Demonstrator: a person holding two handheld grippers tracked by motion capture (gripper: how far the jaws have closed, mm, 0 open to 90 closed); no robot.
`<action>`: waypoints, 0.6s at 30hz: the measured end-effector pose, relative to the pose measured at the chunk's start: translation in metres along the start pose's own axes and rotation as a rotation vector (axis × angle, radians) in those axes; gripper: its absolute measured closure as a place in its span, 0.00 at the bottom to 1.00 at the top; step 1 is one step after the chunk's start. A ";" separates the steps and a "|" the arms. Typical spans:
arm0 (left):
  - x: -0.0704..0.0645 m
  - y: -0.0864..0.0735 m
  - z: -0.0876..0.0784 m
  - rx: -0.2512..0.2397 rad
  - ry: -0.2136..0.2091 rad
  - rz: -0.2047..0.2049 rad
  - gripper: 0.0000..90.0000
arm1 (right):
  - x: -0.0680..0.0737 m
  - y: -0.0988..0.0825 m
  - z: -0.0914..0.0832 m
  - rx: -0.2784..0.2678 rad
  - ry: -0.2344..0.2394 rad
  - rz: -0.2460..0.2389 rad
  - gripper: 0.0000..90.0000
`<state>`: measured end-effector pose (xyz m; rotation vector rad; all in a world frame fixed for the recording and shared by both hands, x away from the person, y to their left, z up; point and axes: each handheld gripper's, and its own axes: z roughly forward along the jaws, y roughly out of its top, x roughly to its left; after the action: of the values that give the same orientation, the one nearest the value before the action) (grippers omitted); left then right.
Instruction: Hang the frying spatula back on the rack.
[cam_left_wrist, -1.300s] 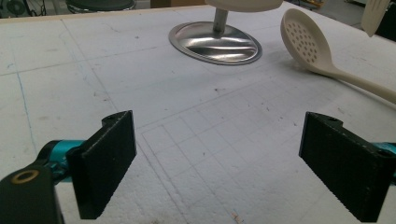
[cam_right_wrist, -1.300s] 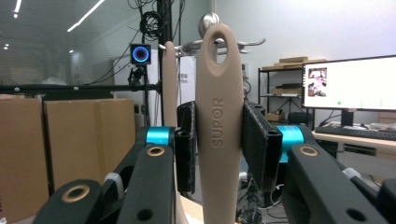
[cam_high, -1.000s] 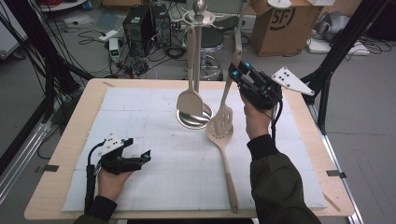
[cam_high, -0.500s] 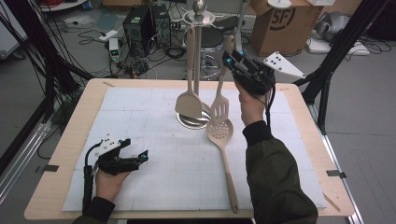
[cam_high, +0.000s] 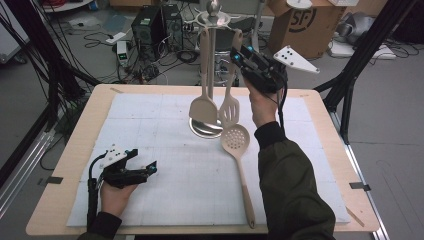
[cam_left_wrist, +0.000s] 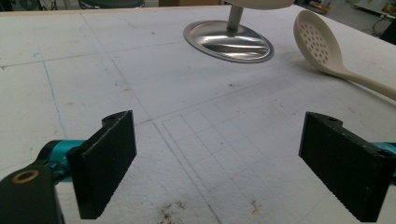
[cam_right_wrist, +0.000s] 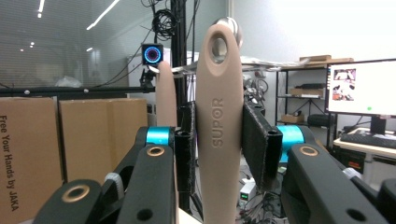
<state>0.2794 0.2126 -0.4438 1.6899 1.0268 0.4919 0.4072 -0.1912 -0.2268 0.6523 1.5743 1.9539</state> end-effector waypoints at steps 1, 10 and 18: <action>0.000 0.000 0.000 0.000 -0.001 -0.002 0.13 | 0.000 0.000 0.002 0.003 0.003 -0.001 0.75; 0.000 0.000 0.000 -0.005 -0.003 -0.003 0.13 | 0.000 0.000 0.010 0.014 0.000 0.001 0.75; 0.001 0.000 -0.001 -0.003 -0.002 -0.002 0.13 | -0.003 0.002 0.011 0.001 0.002 0.013 0.75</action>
<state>0.2791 0.2139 -0.4430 1.6860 1.0259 0.4896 0.4166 -0.1861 -0.2229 0.6624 1.5766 1.9635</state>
